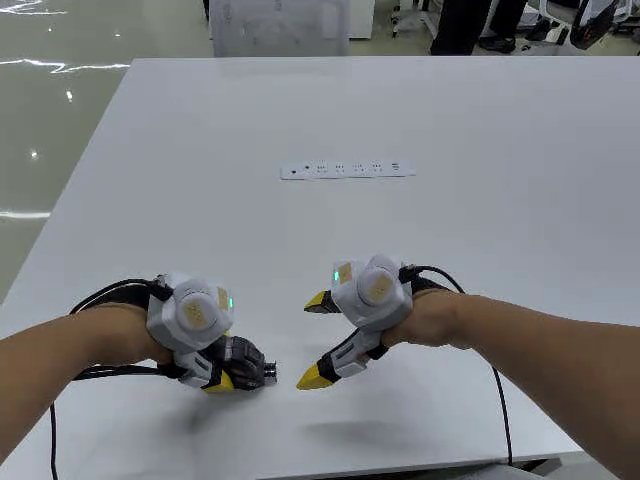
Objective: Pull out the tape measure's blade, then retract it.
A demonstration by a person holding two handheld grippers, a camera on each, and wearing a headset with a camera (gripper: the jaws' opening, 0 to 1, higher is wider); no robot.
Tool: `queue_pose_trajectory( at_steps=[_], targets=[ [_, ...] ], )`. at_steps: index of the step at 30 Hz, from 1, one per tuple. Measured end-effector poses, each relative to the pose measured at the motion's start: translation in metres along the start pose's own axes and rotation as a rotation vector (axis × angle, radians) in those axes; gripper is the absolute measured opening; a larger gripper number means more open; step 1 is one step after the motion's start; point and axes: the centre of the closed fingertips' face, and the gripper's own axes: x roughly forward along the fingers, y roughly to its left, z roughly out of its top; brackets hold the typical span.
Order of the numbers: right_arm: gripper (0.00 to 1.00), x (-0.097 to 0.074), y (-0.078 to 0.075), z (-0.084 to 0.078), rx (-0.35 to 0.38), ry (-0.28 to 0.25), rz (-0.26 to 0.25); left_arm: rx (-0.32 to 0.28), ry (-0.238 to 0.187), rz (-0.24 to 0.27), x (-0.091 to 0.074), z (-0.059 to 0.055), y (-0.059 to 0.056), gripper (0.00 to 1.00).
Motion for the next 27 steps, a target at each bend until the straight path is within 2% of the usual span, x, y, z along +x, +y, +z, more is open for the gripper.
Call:
queue_pose_trajectory(
  at_steps=[4, 6, 10, 12, 15, 20, 22, 25, 27],
  targets=[
    [0.61, 0.009, 0.004, -0.002, -0.022, 0.016, 0.014, 0.000, 0.000, 0.004, 0.000, 0.001, 0.000, 0.34],
    [0.56, 0.016, 0.004, -0.003, -0.034, 0.021, 0.014, 0.005, -0.003, 0.013, 0.000, 0.001, 0.000, 0.34],
    [0.51, 0.028, 0.008, -0.002, -0.012, 0.010, 0.017, -0.004, -0.016, 0.022, 0.000, 0.002, 0.001, 0.34],
    [0.50, 0.035, 0.010, -0.007, -0.060, 0.040, 0.022, -0.003, -0.012, 0.019, 0.000, 0.003, 0.002, 0.34],
    [0.42, 0.041, 0.016, -0.009, -0.064, 0.056, 0.042, -0.001, -0.010, 0.017, 0.000, 0.002, 0.001, 0.34],
    [0.33, 0.051, 0.015, -0.015, -0.034, 0.065, 0.027, -0.016, -0.036, 0.023, -0.001, 0.003, 0.002, 0.34],
    [0.32, 0.054, 0.014, -0.017, -0.046, 0.074, 0.015, -0.014, -0.038, 0.026, -0.001, 0.004, 0.002, 0.34],
    [0.30, 0.059, 0.015, -0.016, -0.047, 0.074, 0.023, -0.014, -0.039, 0.025, -0.001, 0.004, 0.001, 0.34],
    [0.25, 0.062, 0.016, -0.015, -0.063, 0.078, 0.030, -0.013, -0.040, 0.023, -0.001, 0.004, 0.001, 0.34]
  ],
)
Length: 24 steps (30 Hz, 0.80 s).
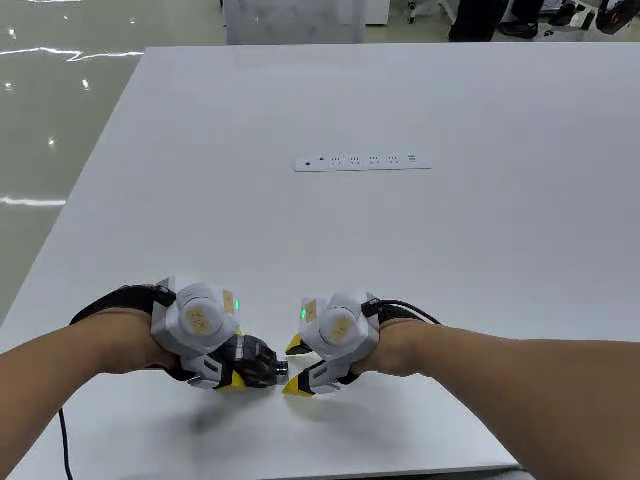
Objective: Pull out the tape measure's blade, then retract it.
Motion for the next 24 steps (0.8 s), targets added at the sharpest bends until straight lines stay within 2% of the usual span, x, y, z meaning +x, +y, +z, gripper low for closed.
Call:
queue_pose_trajectory(
  at_steps=[2, 9, 10, 13, 18, 20, 21, 24],
  targets=[
    [0.15, 0.0027, -0.0039, -0.0003, 0.005, 0.004, -0.023, 0.000, -0.001, -0.001, 0.0000, -0.0001, -0.0002, 0.34],
    [0.15, 0.0055, -0.0031, 0.0000, 0.009, 0.014, -0.002, 0.009, -0.001, 0.001, 0.0003, 0.0001, -0.0007, 0.34],
    [0.15, 0.0057, -0.0026, 0.0019, -0.026, 0.013, 0.004, 0.008, -0.003, 0.001, 0.0003, 0.0000, -0.0009, 0.34],
    [0.15, 0.0052, -0.0012, 0.0013, -0.042, 0.023, 0.006, 0.009, -0.007, -0.001, 0.0002, 0.0004, -0.0012, 0.34],
    [0.15, 0.0054, -0.0021, -0.0001, 0.008, 0.017, 0.014, 0.003, -0.004, -0.005, 0.0005, 0.0006, -0.0009, 0.34],
    [0.14, 0.0047, -0.0008, -0.0010, 0.004, 0.007, 0.014, 0.003, -0.006, -0.006, 0.0003, 0.0005, -0.0013, 0.34],
    [0.13, 0.0044, -0.0005, 0.0002, -0.023, 0.000, 0.019, 0.009, -0.005, -0.007, 0.0002, 0.0004, -0.0014, 0.34],
    [0.12, 0.0042, -0.0017, -0.0004, -0.010, 0.006, 0.024, 0.012, -0.002, -0.007, 0.0002, -0.0002, -0.0015, 0.34]
  ],
)
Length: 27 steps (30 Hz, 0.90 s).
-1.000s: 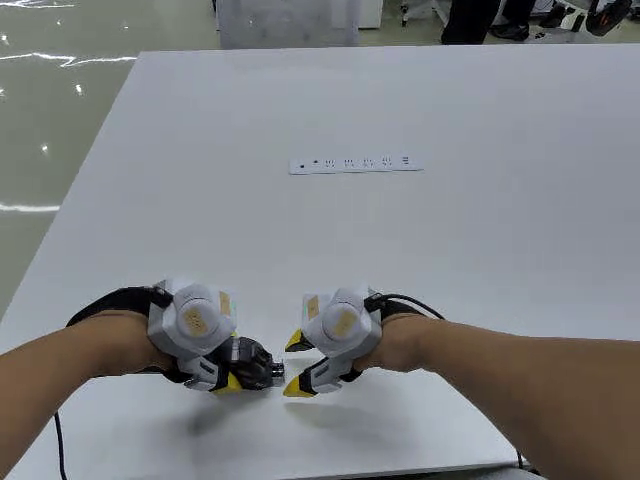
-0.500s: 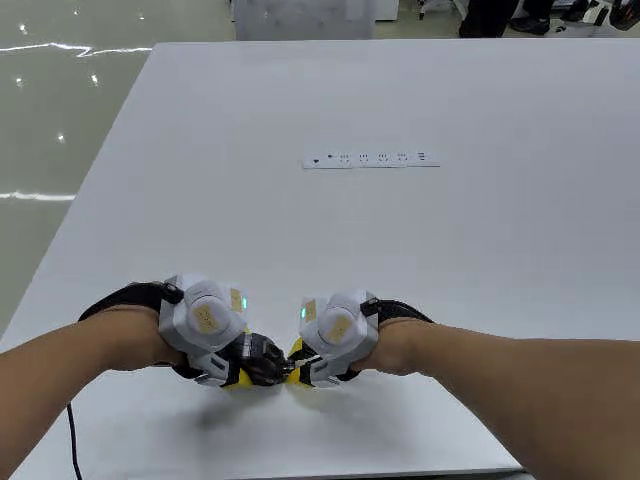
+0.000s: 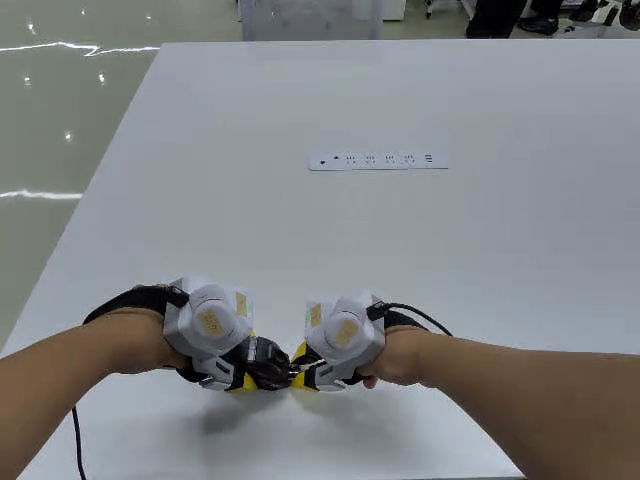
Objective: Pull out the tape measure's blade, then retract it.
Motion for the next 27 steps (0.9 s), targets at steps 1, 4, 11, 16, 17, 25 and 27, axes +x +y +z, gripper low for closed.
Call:
queue_pose_trajectory(
  at_steps=[1, 4, 11, 16, 17, 25, 27],
  targets=[
    [0.12, -0.0004, -0.0003, -0.0002, 0.002, 0.000, 0.003, 0.002, 0.002, -0.001, 0.0000, -0.0002, 0.0000, 0.34],
    [0.12, -0.0018, -0.0017, -0.0020, 0.013, 0.003, 0.001, 0.013, 0.015, -0.003, -0.0001, -0.0014, 0.0000, 0.34],
    [0.13, -0.0020, -0.0024, -0.0031, 0.043, 0.004, -0.005, 0.012, 0.013, -0.009, 0.0002, -0.0018, 0.0002, 0.34],
    [0.15, 0.0001, -0.0017, -0.0022, 0.039, 0.025, 0.009, 0.013, 0.015, -0.009, 0.0004, -0.0019, 0.0001, 0.34],
    [0.15, 0.0018, -0.0019, -0.0003, 0.040, 0.023, 0.007, 0.013, 0.016, -0.008, 0.0004, -0.0019, 0.0003, 0.34],
    [0.13, 0.0031, -0.0010, -0.0007, 0.003, 0.030, 0.024, 0.024, 0.021, -0.011, -0.0002, -0.0026, -0.0005, 0.34],
    [0.13, 0.0026, -0.0011, -0.0011, 0.011, 0.028, 0.022, 0.028, 0.022, -0.011, -0.0004, -0.0028, -0.0010, 0.34]
  ],
)
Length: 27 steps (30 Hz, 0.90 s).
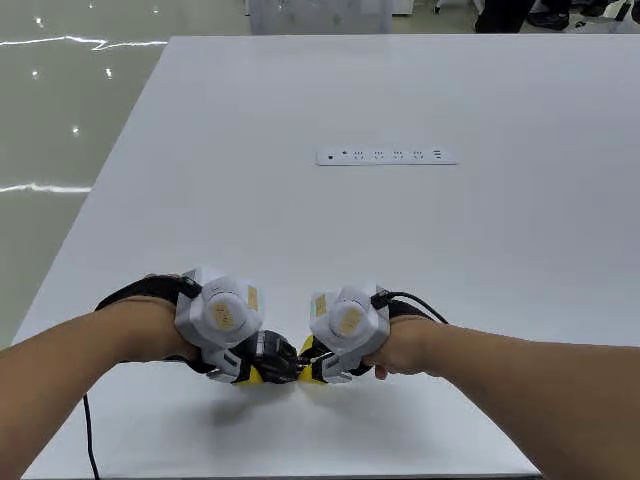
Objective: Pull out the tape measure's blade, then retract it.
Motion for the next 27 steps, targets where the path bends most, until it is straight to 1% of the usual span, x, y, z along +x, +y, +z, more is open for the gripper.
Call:
queue_pose_trajectory(
  at_steps=[4, 14, 19, 21, 27],
  targets=[
    [0.13, -0.002, -0.001, 0.000, 0.028, -0.011, -0.005, 0.005, 0.005, -0.003, -0.001, -0.001, 0.000, 0.34],
    [0.13, -0.006, -0.002, -0.003, 0.031, -0.002, -0.015, 0.005, 0.005, -0.002, -0.002, -0.001, 0.000, 0.34],
    [0.13, -0.008, -0.003, -0.008, 0.032, 0.004, -0.026, 0.005, 0.009, 0.000, -0.001, -0.001, 0.000, 0.34],
    [0.13, -0.009, -0.001, -0.009, 0.036, 0.005, -0.026, 0.006, 0.011, -0.001, -0.001, 0.000, 0.000, 0.34],
    [0.13, -0.012, -0.004, -0.012, 0.044, 0.008, -0.027, -0.001, 0.011, -0.004, -0.001, -0.001, 0.001, 0.34]
  ],
)
